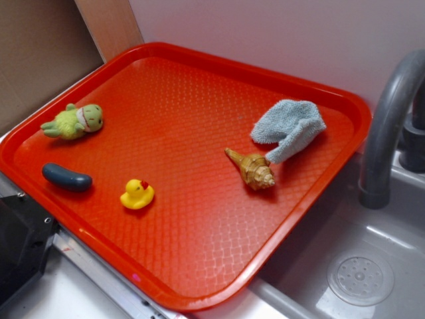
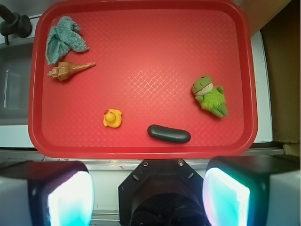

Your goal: Grab the green animal.

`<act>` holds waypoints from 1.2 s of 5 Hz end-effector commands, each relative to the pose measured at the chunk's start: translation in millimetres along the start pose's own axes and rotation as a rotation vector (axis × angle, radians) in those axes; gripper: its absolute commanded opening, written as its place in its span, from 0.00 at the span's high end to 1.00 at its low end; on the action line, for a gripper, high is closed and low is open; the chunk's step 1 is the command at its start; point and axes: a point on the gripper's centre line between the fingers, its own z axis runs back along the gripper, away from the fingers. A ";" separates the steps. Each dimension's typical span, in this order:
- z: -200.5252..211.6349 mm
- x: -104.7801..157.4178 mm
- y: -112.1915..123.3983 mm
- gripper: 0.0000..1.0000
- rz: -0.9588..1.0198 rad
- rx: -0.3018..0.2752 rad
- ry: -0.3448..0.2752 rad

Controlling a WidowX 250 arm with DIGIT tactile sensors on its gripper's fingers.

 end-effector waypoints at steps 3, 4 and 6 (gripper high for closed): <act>-36.8 34.2 53.4 0.00 -0.371 -0.027 -0.072; -57.6 52.0 84.3 0.00 -0.360 -0.034 -0.057; -108.4 60.7 119.1 0.00 -0.296 0.069 0.055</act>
